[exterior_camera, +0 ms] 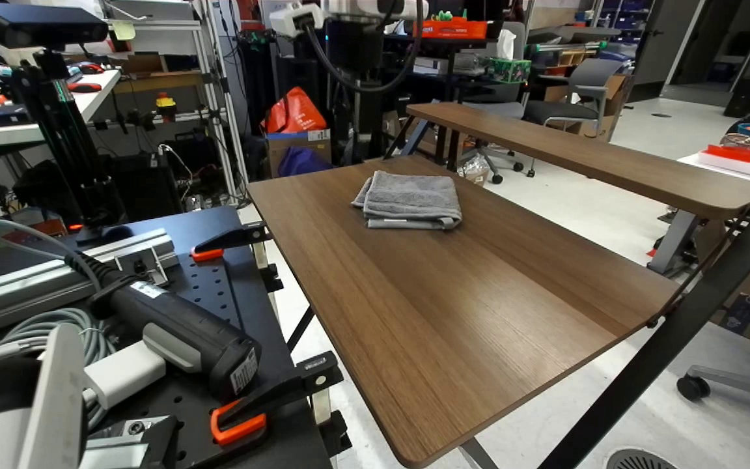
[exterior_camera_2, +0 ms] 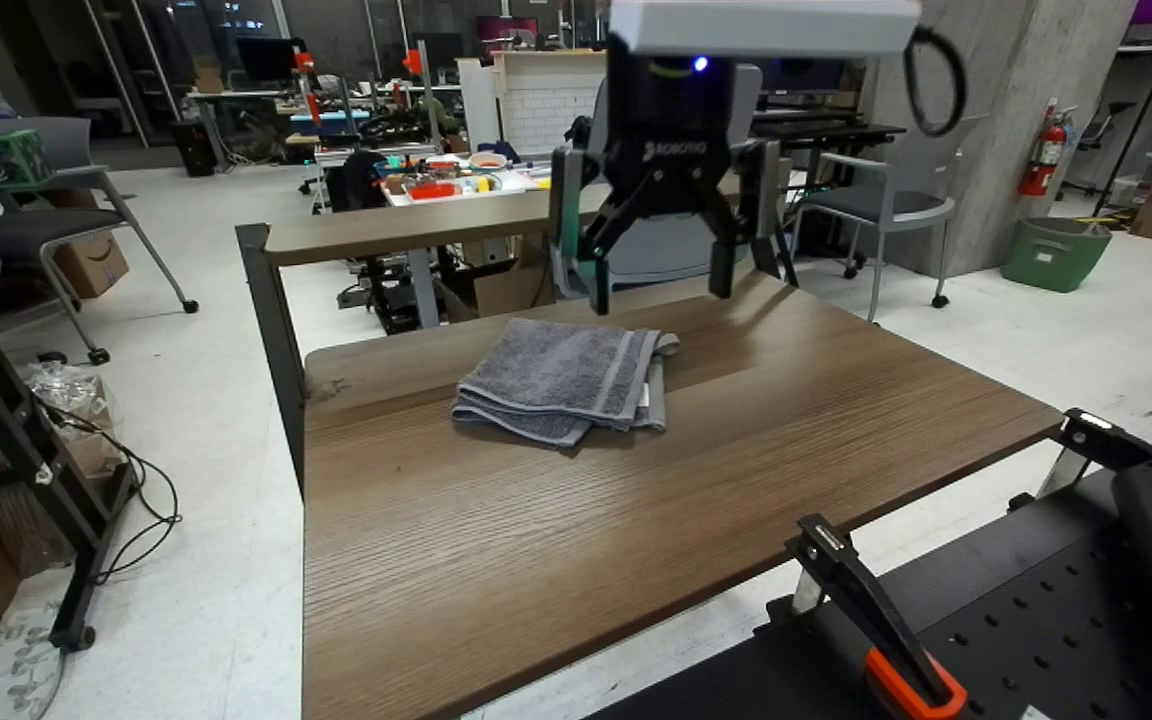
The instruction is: Move the towel to the right
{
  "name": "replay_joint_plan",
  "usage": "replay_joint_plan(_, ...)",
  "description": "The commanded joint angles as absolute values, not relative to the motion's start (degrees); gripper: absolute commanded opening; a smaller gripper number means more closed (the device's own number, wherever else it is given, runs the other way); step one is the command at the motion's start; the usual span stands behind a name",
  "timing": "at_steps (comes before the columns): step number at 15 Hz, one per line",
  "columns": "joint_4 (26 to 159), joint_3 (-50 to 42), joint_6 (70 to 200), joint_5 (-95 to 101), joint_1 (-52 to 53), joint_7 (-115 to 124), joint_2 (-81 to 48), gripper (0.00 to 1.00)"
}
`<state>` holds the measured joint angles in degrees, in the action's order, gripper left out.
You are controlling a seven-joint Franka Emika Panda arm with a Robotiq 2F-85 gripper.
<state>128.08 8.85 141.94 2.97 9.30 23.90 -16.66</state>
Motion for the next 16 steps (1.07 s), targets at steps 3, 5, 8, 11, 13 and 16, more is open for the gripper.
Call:
replay_joint_plan(3,111.3,3.0,144.9,7.0,17.0,30.3,-34.2,1.0)
replay_joint_plan(5,106.1,1.3,145.0,6.7,18.7,31.1,-38.6,1.0)
replay_joint_plan(8,99.4,-0.9,144.8,6.0,20.5,31.9,-43.8,1.0)
replay_joint_plan(11,95.4,-1.9,144.5,5.3,20.2,31.4,-46.7,1.0)
replay_joint_plan(13,93.9,-2.4,144.5,4.8,19.7,31.0,-48.2,1.0)
replay_joint_plan(16,93.4,-3.3,144.4,3.6,18.5,30.5,-49.3,1.0)
